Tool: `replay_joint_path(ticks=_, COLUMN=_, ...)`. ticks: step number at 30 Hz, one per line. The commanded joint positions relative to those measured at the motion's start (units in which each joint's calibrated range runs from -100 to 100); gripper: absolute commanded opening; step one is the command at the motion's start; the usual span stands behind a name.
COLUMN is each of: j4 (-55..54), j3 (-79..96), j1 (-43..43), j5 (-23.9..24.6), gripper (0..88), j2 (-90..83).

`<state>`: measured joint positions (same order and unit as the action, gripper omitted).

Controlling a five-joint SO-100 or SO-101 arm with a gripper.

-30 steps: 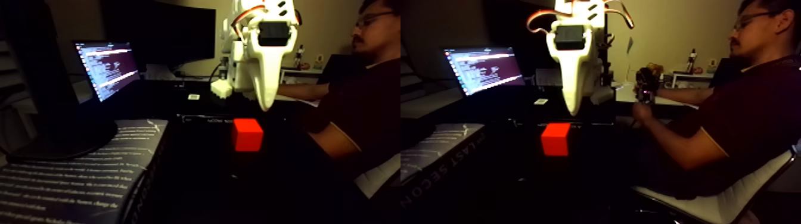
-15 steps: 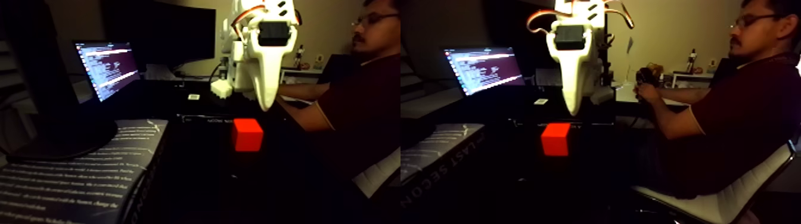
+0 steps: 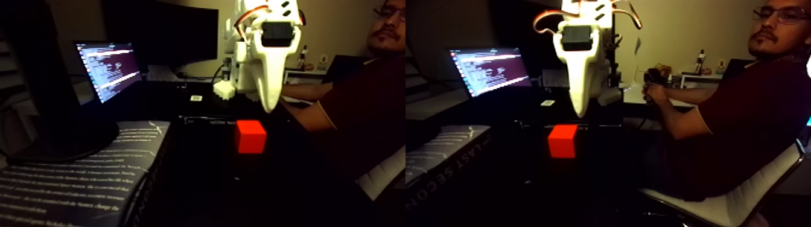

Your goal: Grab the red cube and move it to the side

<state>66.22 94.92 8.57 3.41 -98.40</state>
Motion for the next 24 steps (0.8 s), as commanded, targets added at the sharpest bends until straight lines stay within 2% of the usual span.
replay_joint_path(ticks=1, j4=-1.69, j3=-2.27, j1=-0.41, j5=-2.09, gripper=1.1, j2=3.02)
replay_joint_path(ticks=10, j4=-4.73, j3=-19.05, j1=-0.49, j5=-12.93, gripper=1.1, j2=23.11)
replay_joint_path(ticks=20, j4=-4.06, j3=-35.37, j1=-5.41, j5=-35.16, gripper=1.2, j2=50.50)
replay_joint_path(ticks=24, j4=-4.06, j3=-41.00, j1=-9.74, j5=-40.99, gripper=1.2, j2=60.92)
